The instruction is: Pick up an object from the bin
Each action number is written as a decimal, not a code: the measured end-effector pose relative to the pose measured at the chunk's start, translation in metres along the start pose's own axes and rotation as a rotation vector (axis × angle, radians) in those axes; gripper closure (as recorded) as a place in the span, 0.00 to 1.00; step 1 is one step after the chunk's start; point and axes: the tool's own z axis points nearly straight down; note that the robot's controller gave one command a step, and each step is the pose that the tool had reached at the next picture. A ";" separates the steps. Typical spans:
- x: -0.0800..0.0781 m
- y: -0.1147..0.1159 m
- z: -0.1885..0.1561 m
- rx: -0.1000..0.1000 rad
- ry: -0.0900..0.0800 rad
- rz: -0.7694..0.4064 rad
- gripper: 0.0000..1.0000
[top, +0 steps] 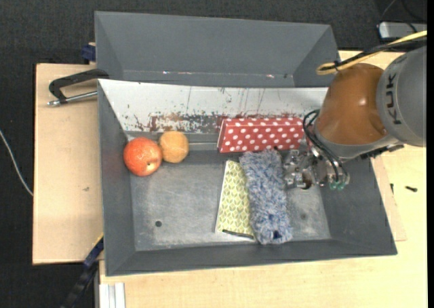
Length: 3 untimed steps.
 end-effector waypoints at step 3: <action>-0.027 -0.038 -0.026 0.001 -0.005 -0.121 0.00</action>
Offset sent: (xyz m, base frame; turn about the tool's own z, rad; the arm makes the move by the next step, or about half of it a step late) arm 0.0000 0.0000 0.0000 0.0000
